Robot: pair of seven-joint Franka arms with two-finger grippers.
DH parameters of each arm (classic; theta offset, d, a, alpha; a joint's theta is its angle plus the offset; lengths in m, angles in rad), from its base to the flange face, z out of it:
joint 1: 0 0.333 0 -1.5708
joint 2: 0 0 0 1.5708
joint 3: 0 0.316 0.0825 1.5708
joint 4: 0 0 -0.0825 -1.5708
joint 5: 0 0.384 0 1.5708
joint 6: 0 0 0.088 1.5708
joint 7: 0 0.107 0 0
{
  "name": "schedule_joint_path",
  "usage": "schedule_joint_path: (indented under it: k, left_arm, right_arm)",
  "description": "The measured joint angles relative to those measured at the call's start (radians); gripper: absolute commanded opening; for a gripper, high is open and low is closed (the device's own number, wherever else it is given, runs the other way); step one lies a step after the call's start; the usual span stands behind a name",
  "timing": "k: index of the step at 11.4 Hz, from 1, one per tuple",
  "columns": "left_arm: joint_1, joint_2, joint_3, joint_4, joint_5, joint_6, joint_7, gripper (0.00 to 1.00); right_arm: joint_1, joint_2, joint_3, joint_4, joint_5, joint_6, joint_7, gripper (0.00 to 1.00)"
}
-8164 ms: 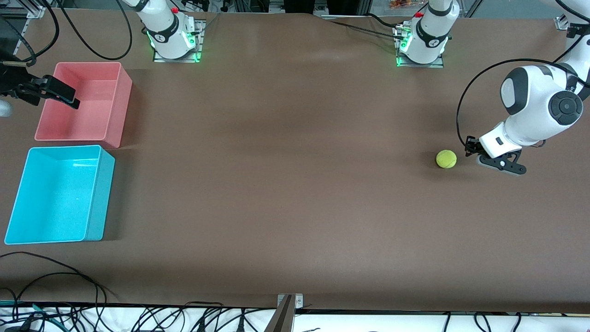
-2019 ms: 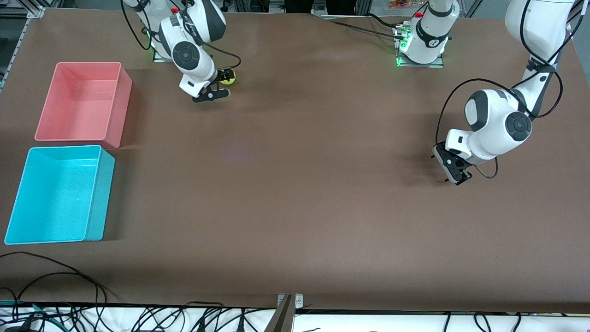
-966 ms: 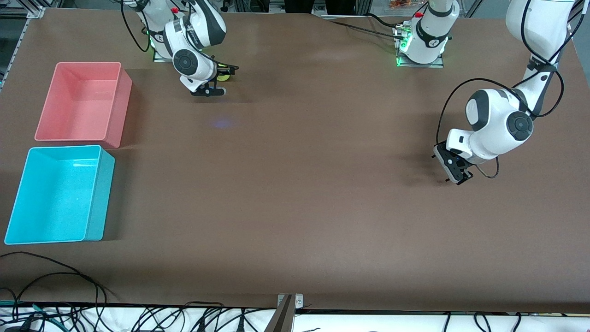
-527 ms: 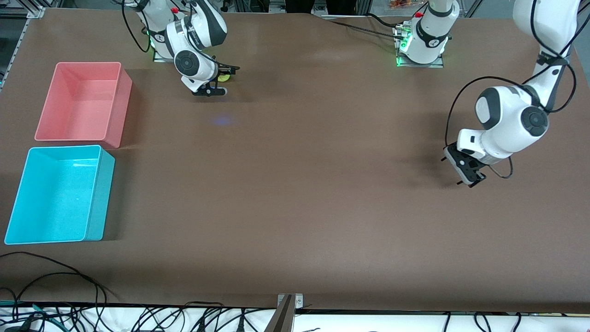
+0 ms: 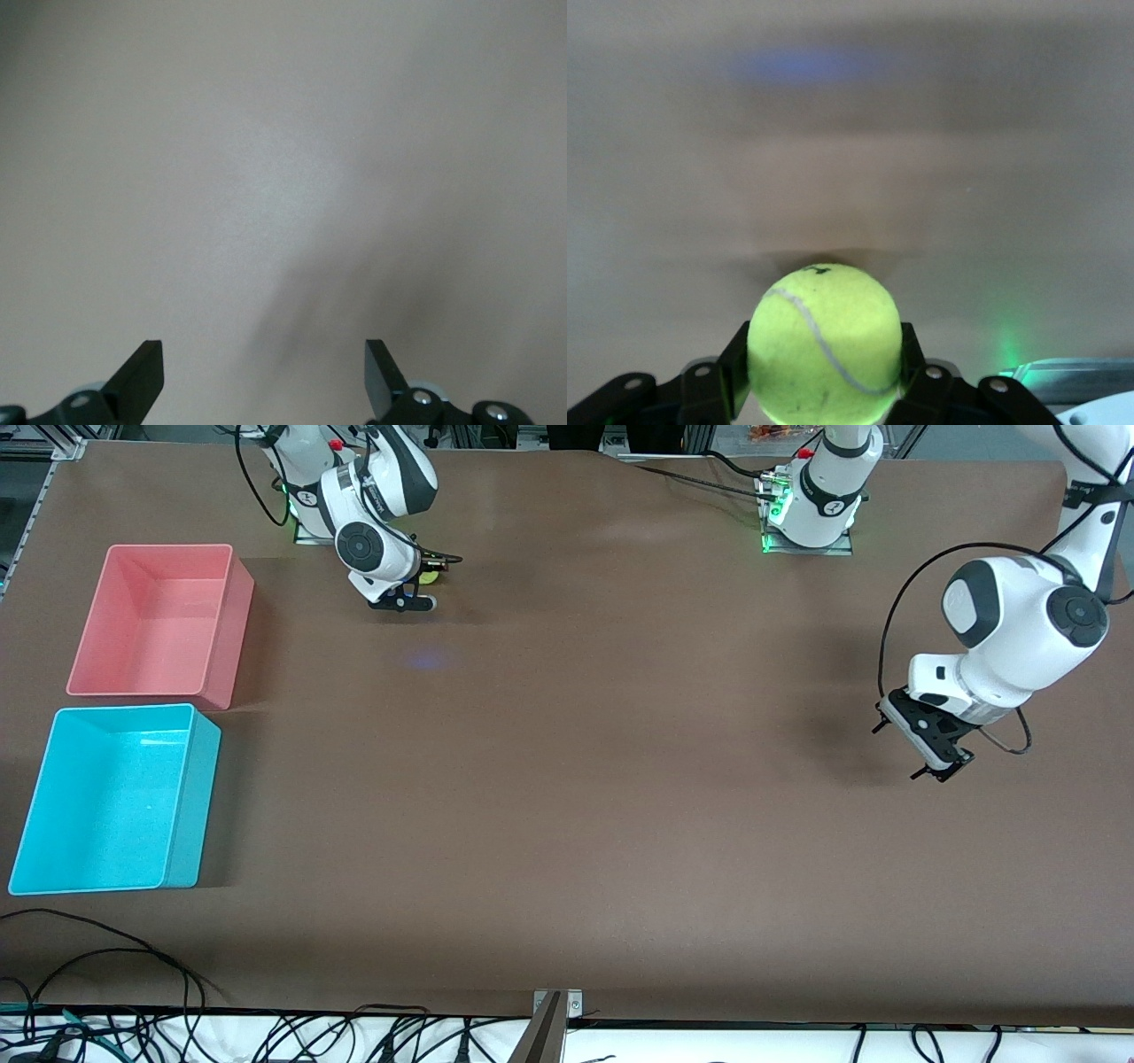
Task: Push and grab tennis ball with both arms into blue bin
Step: 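Carry the ball over the blue bin while the left gripper returns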
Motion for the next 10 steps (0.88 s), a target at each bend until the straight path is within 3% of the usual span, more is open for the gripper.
schedule_joint_path:
  k: [2,5,7,10]
  left_arm:
    - [-0.004,-0.055,-0.001,0.009,0.000,-0.059,-0.077,1.00]
    - [-0.020,-0.161,-0.004,0.038,0.000,-0.199,-0.206,1.00]
    - [-0.022,-0.224,-0.004,0.075,0.000,-0.340,-0.342,1.00]
    - [-0.023,-0.289,-0.003,0.187,0.001,-0.594,-0.574,1.00]
  right_arm:
    - [0.000,-0.012,0.000,0.036,0.000,-0.027,0.018,0.27]
    - [-0.002,-0.062,-0.040,0.202,-0.020,-0.241,0.024,0.27]
    - [-0.007,-0.072,-0.131,0.363,-0.120,-0.390,0.023,0.27]
    - [-0.022,-0.034,-0.213,0.615,-0.271,-0.602,0.012,0.27]
